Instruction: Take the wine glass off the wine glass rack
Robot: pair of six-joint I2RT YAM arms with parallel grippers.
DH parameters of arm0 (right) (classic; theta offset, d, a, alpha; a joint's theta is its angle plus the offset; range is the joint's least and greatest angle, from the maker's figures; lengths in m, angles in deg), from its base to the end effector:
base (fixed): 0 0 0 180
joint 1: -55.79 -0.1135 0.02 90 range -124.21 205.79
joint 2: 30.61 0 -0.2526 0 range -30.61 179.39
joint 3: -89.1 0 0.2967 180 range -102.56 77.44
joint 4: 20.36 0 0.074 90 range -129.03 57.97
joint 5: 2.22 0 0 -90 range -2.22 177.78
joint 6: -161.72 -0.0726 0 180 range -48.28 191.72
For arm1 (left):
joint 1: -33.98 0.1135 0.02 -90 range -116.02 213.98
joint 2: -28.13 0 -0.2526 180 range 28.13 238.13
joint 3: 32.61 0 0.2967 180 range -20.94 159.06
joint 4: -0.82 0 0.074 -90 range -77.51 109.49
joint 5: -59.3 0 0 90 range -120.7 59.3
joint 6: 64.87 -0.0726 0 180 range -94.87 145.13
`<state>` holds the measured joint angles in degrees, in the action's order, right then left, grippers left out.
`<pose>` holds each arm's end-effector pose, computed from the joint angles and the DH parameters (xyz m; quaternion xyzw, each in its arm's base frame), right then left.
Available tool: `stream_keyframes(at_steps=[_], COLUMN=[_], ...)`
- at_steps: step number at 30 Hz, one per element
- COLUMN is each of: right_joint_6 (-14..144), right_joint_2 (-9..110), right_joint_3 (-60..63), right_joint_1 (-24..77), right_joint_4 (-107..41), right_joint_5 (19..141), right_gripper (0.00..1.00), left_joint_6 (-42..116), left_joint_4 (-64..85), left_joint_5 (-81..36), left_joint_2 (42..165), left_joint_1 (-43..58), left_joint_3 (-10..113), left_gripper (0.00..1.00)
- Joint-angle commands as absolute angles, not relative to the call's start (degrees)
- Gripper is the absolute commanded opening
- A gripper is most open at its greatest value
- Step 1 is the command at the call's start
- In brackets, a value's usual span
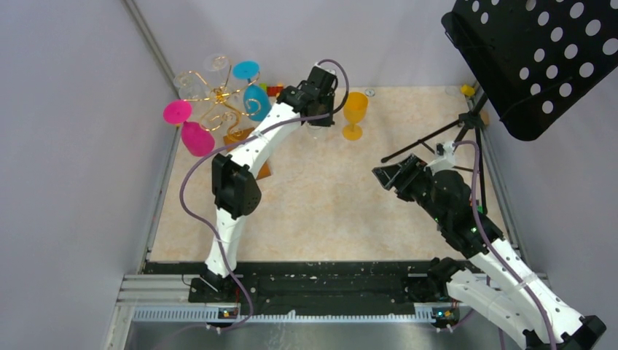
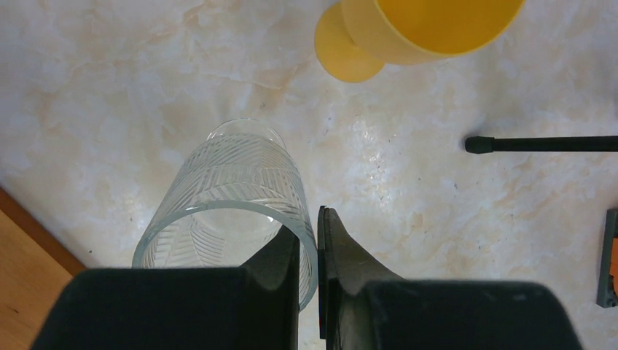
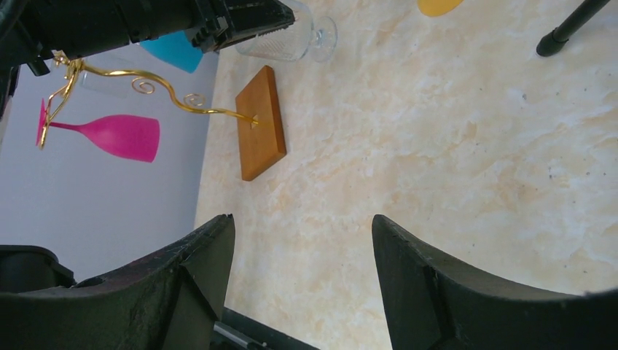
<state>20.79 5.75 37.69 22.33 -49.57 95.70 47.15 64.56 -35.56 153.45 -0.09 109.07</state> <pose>0.2096 0.1265 0.3046 0.1615 0.7714 0.3714 0.4908 0.4589 -0.3029 0.2955 0.0824 0.9273 -0.1358 0.3390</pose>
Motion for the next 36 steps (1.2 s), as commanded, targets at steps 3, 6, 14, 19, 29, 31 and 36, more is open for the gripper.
stream_keyframes(at_steps=[3,6,14,19,29,31,36], right_joint_6=[21.34,21.23,20.9,20.18,19.18,19.16,18.85], right_joint_2=[4.12,3.48,2.75,2.33,1.21,1.39,1.66], right_joint_3=[39.17,39.47,39.72,39.81,40.66,40.7,40.86], right_joint_1=[22.69,22.73,22.72,22.75,22.74,22.68,22.67], right_joint_4=[-50.11,-51.04,-52.59,-53.49,-52.89,-52.67,-52.44], right_joint_5=[96.34,96.93,97.41,97.29,97.98,97.79,97.2], right_gripper=[0.69,0.69,0.68,0.67,0.66,0.66,0.66], left_joint_6=[42.19,40.76,38.17,37.04,36.21,36.22,36.16], left_joint_4=[53.41,52.16,50.45,48.91,48.52,48.39,47.77], left_joint_5=[-36.58,-37.13,-37.53,-37.37,-36.72,-37.01,-37.82], left_joint_2=[155.05,156.78,160.02,159.75,161.53,161.78,162.16], left_joint_1=[-0.45,-0.41,-0.37,-0.31,-0.07,-0.07,0.26], left_joint_3=[108.03,108.08,106.5,104.42,104.43,104.47,104.57], left_gripper=[0.0,0.0,0.0,0.0,0.0,0.02,0.04])
